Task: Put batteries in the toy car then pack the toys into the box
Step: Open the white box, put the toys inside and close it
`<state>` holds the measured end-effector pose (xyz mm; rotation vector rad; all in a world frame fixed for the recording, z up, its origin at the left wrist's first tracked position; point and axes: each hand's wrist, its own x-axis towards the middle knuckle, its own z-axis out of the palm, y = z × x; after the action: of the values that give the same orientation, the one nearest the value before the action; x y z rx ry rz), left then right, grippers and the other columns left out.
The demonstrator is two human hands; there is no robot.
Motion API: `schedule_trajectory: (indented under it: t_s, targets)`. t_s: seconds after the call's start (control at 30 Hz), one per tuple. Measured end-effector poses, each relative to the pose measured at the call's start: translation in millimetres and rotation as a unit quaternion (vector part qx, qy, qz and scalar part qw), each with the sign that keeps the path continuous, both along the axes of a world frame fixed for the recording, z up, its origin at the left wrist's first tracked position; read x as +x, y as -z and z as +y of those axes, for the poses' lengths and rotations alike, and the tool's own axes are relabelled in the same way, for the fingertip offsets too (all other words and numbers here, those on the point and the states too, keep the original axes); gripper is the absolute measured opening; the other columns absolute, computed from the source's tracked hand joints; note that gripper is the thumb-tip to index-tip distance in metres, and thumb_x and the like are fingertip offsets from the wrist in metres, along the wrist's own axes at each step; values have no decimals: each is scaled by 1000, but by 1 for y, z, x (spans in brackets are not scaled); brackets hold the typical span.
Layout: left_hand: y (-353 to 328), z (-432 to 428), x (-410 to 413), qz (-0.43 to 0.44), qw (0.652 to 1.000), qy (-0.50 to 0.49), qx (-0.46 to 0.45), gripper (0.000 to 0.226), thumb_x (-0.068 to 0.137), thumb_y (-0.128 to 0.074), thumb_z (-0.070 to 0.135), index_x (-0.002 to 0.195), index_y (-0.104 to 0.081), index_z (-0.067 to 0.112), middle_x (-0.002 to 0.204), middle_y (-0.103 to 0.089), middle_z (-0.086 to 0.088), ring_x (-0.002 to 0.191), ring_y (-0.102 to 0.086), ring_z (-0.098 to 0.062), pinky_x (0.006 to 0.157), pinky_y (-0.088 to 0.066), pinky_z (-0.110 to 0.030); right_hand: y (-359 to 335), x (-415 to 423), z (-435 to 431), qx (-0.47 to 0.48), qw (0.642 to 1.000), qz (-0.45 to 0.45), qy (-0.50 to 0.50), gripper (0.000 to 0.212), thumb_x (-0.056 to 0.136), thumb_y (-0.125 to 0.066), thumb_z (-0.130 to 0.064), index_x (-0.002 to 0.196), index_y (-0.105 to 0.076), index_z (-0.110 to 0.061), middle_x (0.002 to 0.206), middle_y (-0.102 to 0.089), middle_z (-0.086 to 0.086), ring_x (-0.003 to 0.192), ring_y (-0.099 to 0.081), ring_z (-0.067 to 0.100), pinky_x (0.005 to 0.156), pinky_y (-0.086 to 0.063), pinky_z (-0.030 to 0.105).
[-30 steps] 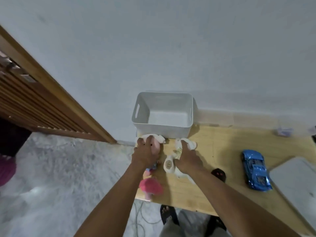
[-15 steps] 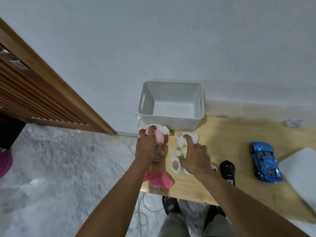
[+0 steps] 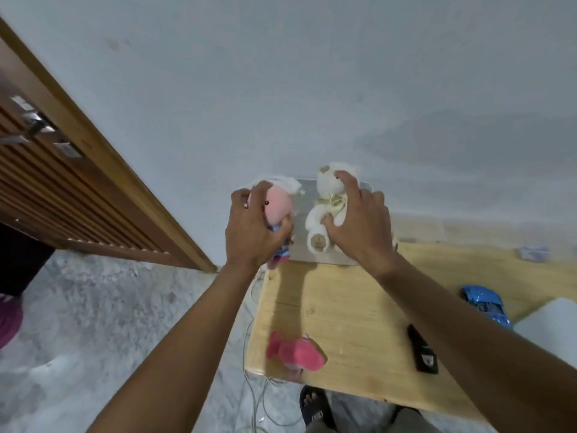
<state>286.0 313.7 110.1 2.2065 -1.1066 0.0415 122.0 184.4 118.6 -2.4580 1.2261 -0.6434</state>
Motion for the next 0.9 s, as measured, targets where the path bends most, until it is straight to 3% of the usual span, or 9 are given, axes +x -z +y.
schedule_trajectory:
  t_s: [0.2,0.33,0.47,0.63,0.73,0.83,0.9]
  targets:
    - [3,-78,17,57,995,43,66,67,81,-72,42,137,-40,24,134,-44,-15,96,-64,-44,75,-55,-43,22,39,-60,83,993,86,-20,73,82,-69,-33,141,-27,-43,127,-55,15,113,-49,38,87,-47,42]
    - [32,-101,21,90,988,46,118,64,85,-74,37,136,-38,23,134,-42,-15,96,-64,-45,79,-54,-43,57,51,-70,100,988,117,-27,70,84,-68,-25,137,-26,-44,125,-58,16,111,-53,41,92,-50,48]
    - [58,-108,24,114,974,57,187,61,85,-76,30,133,-38,23,132,-45,-16,107,-60,-41,89,-55,-46,80,54,-69,114,981,150,-36,65,86,-62,-9,135,-31,-39,117,-58,16,106,-54,40,80,-47,43]
    - [69,-107,26,127,964,66,223,57,90,-67,22,140,-39,17,137,-48,-18,112,-61,-39,89,-53,-44,88,51,-71,188,958,207,-69,56,88,-55,-10,136,-41,-34,119,-64,18,104,-62,39,87,-54,44]
    - [62,-101,28,126,972,85,181,52,95,-62,28,141,-43,17,138,-50,-16,108,-62,-38,86,-49,-40,71,43,-72,147,981,125,-37,42,92,-55,-20,132,-56,-33,123,-67,7,111,-64,31,91,-54,39]
    - [49,-87,21,94,980,103,140,42,96,-61,34,135,-52,18,129,-58,-14,107,-62,-34,85,-49,-39,58,14,-62,46,999,-17,-18,28,88,-57,-19,114,-66,-27,98,-71,2,92,-68,27,77,-56,37]
    - [41,-73,6,70,985,118,103,31,96,-61,33,124,-59,19,119,-65,-9,105,-63,-29,84,-53,-41,59,-16,-51,-25,998,-64,4,25,83,-57,-15,107,-66,-20,85,-67,5,80,-64,31,66,-55,40]
